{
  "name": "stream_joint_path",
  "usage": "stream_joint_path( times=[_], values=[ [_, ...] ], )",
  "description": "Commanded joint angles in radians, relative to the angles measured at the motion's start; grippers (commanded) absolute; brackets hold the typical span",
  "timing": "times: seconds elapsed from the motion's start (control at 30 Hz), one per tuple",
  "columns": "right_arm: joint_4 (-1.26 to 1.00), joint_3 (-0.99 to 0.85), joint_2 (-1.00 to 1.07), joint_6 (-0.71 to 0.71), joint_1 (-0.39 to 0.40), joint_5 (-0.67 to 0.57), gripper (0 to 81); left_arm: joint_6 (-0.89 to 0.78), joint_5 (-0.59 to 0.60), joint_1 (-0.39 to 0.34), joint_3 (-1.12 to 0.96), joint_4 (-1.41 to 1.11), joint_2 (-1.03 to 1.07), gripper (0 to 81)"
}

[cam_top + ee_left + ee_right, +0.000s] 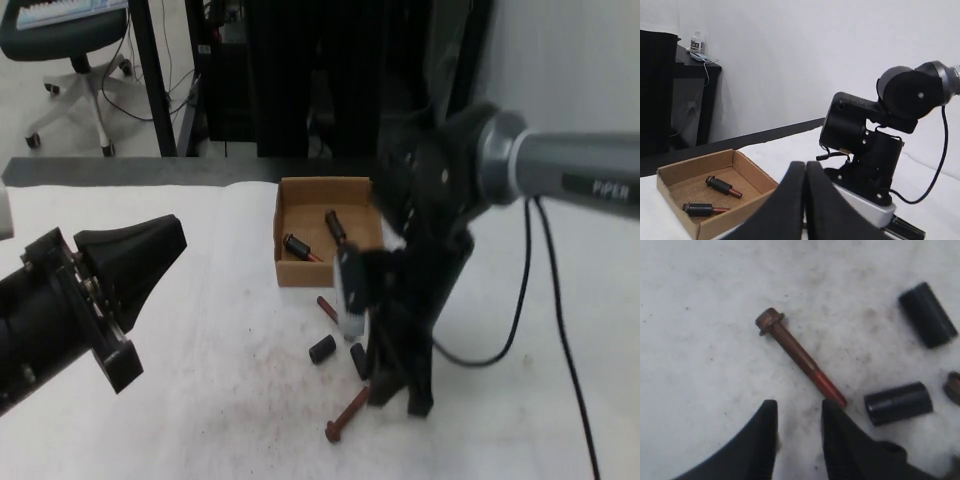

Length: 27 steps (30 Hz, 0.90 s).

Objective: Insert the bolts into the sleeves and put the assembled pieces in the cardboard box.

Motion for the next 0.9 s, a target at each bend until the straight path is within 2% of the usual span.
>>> stream_joint_path(
  times=[0.0,0.23,0.47,0.67,0.87],
  values=[
    [-0.061,0.027,-0.001,-0.060,0.049,0.006,29.1,0.010,0.003,0.001,-0.001,-0.003,-0.012,0.3],
    [-0.201,0.033,-0.001,-0.068,0.127,0.078,29.1,0.011,0.005,0.001,-0.001,-0.003,-0.012,0.3],
    [-0.189,0.033,-0.001,-0.068,0.119,0.129,29.1,0.014,0.020,0.001,-0.001,-0.003,-0.012,0.3],
    [-0.082,0.033,-0.001,-0.074,0.119,0.120,29.1,0.014,0.020,0.001,-0.001,-0.003,-0.012,0.3],
    [-0.094,0.033,-0.001,-0.107,0.119,0.120,29.1,0.014,0.020,0.001,-0.001,-0.003,-0.012,0.3]
  ],
)
